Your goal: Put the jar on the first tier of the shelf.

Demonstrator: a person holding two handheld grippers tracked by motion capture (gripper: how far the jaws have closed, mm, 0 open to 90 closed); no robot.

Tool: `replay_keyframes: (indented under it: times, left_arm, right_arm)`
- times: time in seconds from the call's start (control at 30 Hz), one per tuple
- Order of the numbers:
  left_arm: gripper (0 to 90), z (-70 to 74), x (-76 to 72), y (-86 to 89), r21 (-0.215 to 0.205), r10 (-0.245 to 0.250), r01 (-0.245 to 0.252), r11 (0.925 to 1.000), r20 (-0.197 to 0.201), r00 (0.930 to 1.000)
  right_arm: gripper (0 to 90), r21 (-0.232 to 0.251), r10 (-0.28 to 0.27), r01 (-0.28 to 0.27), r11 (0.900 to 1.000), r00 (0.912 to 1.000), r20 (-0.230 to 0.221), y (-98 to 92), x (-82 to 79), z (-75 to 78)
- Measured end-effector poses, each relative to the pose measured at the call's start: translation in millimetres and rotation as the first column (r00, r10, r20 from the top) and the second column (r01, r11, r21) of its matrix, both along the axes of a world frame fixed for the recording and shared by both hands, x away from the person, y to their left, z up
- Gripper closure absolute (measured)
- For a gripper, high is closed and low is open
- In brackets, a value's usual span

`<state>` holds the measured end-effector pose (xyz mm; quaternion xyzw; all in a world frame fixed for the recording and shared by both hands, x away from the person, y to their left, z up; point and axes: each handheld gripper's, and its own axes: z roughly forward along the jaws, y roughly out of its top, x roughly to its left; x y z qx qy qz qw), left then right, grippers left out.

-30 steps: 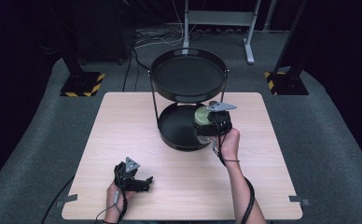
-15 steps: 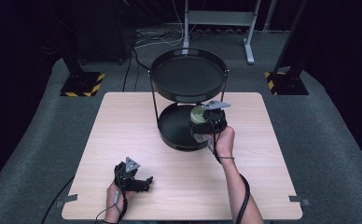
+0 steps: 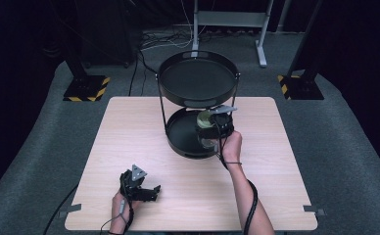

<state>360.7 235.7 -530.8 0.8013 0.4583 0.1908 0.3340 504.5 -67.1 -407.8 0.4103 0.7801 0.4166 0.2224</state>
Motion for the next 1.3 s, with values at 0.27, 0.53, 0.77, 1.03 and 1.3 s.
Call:
replay_keyframes:
  times: [0.27, 0.53, 0.77, 1.03, 1.3]
  left_arm:
    - [0.5, 0.0, 0.0, 0.0, 0.001, -0.001, 0.001, 1.0, 0.0, 1.0]
    - [0.6, 0.0, -0.1, 0.0, 0.001, -0.002, 0.002, 1.0, 0.0, 1.0]
    - [0.6, 0.1, -0.1, 0.0, 0.001, -0.003, 0.003, 1.0, 0.0, 1.0]
    - [0.6, 0.0, -0.2, -0.1, 0.0, -0.002, 0.002, 1.0, 0.0, 1.0]
    - [0.6, 0.0, -0.2, -0.1, 0.0, -0.004, 0.004, 1.0, 0.0, 1.0]
  right_arm:
    - [11.1, -0.008, -0.007, 0.007, 1.0, 0.9999, -0.01, 4.0, 6.2, -5.9]
    - [11.0, -0.016, -0.012, 0.012, 1.0, 0.9997, -0.019, 8.1, 12.4, -13.0]
    - [11.1, -0.013, -0.022, 0.022, 1.0, 0.9997, -0.014, 10.7, 18.3, -22.5]
    - [11.0, -0.008, -0.025, 0.025, 1.0, 0.9991, -0.034, 15.8, 24.3, -34.9]
    - [11.0, -0.003, -0.035, 0.035, 0.999, 0.9988, -0.035, 16.7, 27.6, -42.2]
